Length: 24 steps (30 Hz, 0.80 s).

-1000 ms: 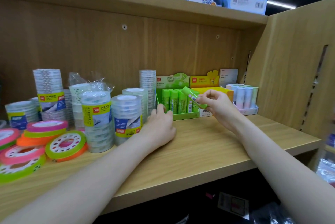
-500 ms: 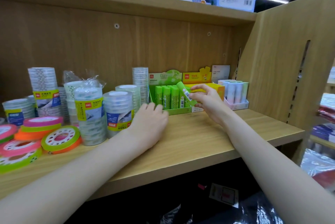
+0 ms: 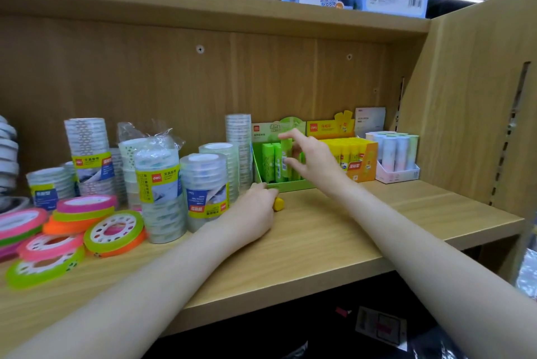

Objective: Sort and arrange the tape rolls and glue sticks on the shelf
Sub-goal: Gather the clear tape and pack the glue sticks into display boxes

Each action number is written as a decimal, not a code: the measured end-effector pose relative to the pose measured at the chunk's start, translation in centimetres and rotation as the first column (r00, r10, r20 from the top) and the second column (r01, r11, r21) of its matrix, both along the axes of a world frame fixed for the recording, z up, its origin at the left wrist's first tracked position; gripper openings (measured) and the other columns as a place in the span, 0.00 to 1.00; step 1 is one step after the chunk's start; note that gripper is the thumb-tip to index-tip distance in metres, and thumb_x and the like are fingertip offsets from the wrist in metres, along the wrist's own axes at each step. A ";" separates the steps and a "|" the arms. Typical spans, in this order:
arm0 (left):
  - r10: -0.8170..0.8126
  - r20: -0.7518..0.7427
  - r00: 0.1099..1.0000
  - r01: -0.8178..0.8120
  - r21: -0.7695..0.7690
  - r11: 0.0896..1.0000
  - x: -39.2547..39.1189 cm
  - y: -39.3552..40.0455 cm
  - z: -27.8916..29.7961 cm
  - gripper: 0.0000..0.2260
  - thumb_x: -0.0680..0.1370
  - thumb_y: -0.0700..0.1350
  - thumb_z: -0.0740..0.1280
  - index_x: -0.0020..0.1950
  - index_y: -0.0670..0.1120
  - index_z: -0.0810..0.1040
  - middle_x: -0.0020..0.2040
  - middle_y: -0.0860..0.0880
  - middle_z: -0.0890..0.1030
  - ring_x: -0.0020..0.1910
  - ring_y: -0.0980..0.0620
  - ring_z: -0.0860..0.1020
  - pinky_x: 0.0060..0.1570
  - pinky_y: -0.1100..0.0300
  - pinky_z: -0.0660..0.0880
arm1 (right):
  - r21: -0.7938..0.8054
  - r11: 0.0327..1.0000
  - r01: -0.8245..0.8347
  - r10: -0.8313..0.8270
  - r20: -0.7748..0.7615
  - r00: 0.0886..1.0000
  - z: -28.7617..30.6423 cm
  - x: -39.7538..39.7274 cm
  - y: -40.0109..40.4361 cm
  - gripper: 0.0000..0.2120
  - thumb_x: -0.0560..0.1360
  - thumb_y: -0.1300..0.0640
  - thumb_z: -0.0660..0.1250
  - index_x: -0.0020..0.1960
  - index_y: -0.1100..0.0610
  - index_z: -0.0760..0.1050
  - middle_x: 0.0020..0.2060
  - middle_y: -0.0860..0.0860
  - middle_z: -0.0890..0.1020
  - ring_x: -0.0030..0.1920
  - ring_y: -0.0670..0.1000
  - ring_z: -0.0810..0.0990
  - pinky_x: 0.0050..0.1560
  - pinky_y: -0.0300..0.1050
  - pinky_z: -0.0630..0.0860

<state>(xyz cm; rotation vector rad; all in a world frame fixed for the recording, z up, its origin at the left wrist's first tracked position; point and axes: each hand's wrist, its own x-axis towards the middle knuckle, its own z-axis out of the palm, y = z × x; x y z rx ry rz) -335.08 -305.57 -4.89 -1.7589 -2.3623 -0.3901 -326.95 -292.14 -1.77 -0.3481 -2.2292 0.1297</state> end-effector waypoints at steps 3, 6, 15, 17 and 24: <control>0.008 0.073 0.997 -0.010 0.028 1.000 -0.2 0.2 -0.1 0.18 0.79 0.36 0.54 0.69 0.40 0.68 0.72 0.39 0.61 0.72 0.42 0.60 0.70 0.52 0.59 | 0.104 0.985 0.136 -0.144 0.081 0.986 -0.2 -0.7 0.6 0.18 0.75 0.54 0.67 0.64 0.52 0.72 0.54 0.52 0.78 0.58 0.54 0.68 0.56 0.49 0.64; 0.029 0.117 0.993 -0.033 0.034 0.999 -0.3 0.3 -0.2 0.18 0.78 0.37 0.54 0.68 0.41 0.69 0.71 0.39 0.60 0.72 0.41 0.59 0.70 0.50 0.58 | 0.105 0.969 0.224 -0.233 0.080 0.969 -0.1 -0.8 1.0 0.16 0.74 0.52 0.67 0.62 0.52 0.74 0.61 0.48 0.75 0.62 0.53 0.64 0.57 0.49 0.61; -0.008 0.177 0.984 -0.012 0.114 0.993 0.2 -0.6 -0.2 0.20 0.77 0.37 0.57 0.70 0.42 0.65 0.66 0.41 0.67 0.66 0.40 0.67 0.64 0.51 0.65 | 0.150 0.966 0.210 -0.223 0.079 0.972 -1.0 0.4 0.3 0.24 0.77 0.59 0.63 0.71 0.51 0.65 0.67 0.52 0.70 0.66 0.55 0.64 0.65 0.52 0.60; -0.062 0.202 0.977 0.026 0.177 0.984 0.3 -0.9 0.0 0.20 0.77 0.37 0.58 0.69 0.43 0.64 0.65 0.43 0.69 0.63 0.43 0.69 0.62 0.53 0.66 | 0.051 0.992 0.116 -0.109 -0.121 0.987 -1.2 1.7 -0.1 0.19 0.76 0.63 0.63 0.67 0.55 0.72 0.60 0.55 0.75 0.60 0.54 0.69 0.60 0.50 0.66; -0.092 0.236 0.967 0.054 0.164 0.985 0.4 -1.2 0.1 0.17 0.77 0.36 0.57 0.66 0.43 0.66 0.64 0.43 0.69 0.64 0.45 0.69 0.62 0.54 0.66 | -0.500 0.858 -0.116 0.294 0.293 0.910 -2.1 4.8 -2.5 0.10 0.73 0.51 0.68 0.53 0.49 0.77 0.45 0.47 0.81 0.45 0.44 0.77 0.43 0.30 0.71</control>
